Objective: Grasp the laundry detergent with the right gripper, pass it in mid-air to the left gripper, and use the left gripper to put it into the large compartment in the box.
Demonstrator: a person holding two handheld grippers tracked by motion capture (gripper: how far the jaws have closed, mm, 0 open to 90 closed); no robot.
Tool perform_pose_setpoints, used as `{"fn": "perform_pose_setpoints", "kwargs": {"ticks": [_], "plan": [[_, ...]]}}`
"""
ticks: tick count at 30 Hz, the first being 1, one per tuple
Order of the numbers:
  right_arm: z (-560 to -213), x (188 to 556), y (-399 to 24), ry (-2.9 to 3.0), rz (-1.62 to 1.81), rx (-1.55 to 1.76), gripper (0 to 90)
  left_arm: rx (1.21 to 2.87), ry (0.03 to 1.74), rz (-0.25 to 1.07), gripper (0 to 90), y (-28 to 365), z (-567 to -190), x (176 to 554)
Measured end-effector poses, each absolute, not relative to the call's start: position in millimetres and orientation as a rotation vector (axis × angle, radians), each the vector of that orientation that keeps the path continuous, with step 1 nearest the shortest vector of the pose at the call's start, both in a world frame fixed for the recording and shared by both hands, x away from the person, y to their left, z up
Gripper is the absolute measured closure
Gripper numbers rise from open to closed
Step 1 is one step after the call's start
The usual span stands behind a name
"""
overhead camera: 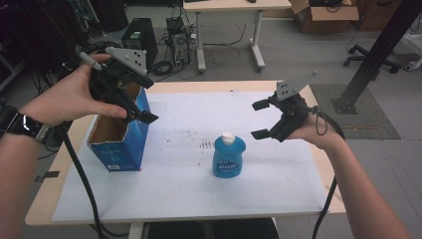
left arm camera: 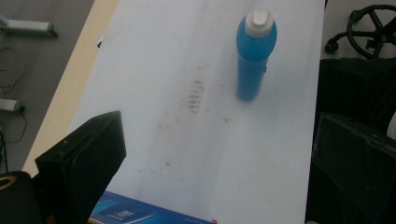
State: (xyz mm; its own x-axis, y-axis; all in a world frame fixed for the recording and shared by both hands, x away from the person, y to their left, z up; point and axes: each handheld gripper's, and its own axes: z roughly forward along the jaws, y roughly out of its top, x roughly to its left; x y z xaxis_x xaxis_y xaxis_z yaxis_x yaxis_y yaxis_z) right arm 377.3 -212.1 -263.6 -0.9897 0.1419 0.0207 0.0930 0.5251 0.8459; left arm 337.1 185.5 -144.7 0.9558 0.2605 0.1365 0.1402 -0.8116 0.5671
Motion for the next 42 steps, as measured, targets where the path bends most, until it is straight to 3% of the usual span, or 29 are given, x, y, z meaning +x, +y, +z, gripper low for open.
{"fn": "perform_pose_setpoints", "kwargs": {"ticks": [16, 42], "plan": [[-320.0, 373.1, -203.9, 2.721, 1.597, 0.249, 3.0, 2.525, 0.277, 0.267, 3.3, 181.3, -146.2, 338.2], [-365.4, 371.3, -181.2, 2.773, 1.587, 0.268, 2.9, 2.527, 0.271, 0.255, 3.5, 180.2, -147.4, 337.8]]}}
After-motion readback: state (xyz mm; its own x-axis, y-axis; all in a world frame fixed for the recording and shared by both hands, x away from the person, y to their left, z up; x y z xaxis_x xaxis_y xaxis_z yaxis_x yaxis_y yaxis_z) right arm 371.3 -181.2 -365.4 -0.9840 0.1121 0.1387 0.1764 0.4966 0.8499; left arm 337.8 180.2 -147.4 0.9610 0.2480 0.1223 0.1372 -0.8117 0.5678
